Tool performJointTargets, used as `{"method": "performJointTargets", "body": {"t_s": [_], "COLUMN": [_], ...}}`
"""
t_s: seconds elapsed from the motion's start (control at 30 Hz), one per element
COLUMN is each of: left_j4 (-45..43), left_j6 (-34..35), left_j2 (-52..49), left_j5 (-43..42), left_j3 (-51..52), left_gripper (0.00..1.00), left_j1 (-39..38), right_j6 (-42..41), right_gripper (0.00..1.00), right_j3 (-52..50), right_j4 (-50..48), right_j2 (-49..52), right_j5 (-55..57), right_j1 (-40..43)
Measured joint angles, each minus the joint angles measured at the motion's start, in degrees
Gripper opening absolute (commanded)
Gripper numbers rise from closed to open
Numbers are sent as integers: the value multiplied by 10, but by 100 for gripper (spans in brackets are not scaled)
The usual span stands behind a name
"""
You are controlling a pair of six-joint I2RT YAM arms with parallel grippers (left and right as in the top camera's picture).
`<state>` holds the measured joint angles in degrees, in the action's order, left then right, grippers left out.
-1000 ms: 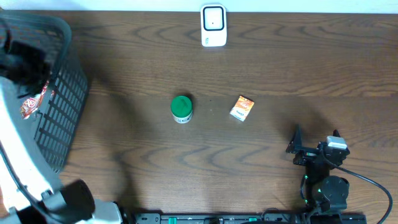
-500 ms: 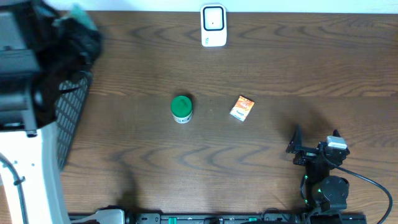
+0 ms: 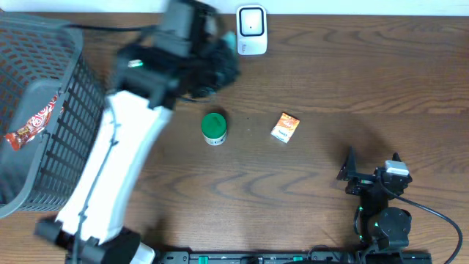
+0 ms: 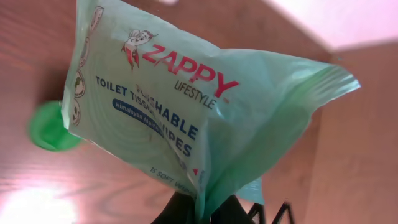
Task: Scan the item barcode
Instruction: 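Carry the wipes pack to the scanner, then lower the wipes pack onto the table and release it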
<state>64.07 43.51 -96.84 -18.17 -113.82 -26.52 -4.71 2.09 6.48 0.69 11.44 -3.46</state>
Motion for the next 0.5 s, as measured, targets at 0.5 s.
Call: {"method": "performJointTargets", "body": {"t_s": [0.5], "left_j4": [-1], "left_j6": [-93], "left_j2": [-159], "left_j5": [-137], "left_j3": [0], "left_gripper": [7], "left_j1": [-106], "right_j6": [0], "right_gripper": [99], "right_j3": [0], "right_j4": [0], "right_j2": [0], "right_j5": [0], "right_j1": [0]}}
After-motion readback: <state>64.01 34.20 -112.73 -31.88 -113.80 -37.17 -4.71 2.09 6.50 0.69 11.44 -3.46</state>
